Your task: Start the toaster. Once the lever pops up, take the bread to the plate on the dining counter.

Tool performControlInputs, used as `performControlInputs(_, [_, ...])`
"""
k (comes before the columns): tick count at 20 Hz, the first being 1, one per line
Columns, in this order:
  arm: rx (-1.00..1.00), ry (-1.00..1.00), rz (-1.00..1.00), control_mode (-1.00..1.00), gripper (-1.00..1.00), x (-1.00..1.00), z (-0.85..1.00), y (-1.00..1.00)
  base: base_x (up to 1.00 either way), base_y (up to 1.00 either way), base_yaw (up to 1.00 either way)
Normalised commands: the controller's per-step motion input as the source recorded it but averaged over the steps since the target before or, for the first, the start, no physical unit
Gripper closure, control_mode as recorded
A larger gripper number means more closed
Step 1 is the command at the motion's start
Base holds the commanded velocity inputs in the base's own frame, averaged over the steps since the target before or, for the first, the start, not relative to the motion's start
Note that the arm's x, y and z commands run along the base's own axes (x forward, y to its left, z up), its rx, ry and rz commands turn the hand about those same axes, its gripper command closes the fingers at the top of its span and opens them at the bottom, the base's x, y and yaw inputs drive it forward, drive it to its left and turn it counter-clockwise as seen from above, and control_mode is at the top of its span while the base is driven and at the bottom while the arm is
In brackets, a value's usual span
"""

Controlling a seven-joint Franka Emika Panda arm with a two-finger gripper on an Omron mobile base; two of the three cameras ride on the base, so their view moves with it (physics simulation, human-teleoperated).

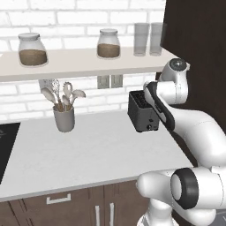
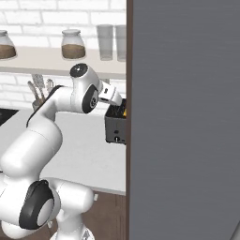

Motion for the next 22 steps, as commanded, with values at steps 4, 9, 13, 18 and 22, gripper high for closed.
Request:
performControlInputs(4, [0.00, 0.00, 0.00, -1.00, -1.00, 0.00, 0.00, 0.00, 0.00, 0.00, 0.00])
performControlInputs(9, [0.00, 0.00, 0.00, -1.00, -1.00, 0.00, 0.00, 0.00, 0.00, 0.00, 0.00])
performControlInputs(13, [0.00, 0.00, 0.00, -1.00, -1.00, 0.00, 0.00, 0.00, 0.00, 0.00, 0.00])
performControlInputs(18, [0.00, 0.00, 0.00, -1.00, -1.00, 0.00, 0.00, 0.00, 0.00, 0.00, 0.00])
performControlInputs(22, [0.00, 0.00, 0.00, -1.00, -1.00, 0.00, 0.00, 0.00, 0.00, 0.00, 0.00])
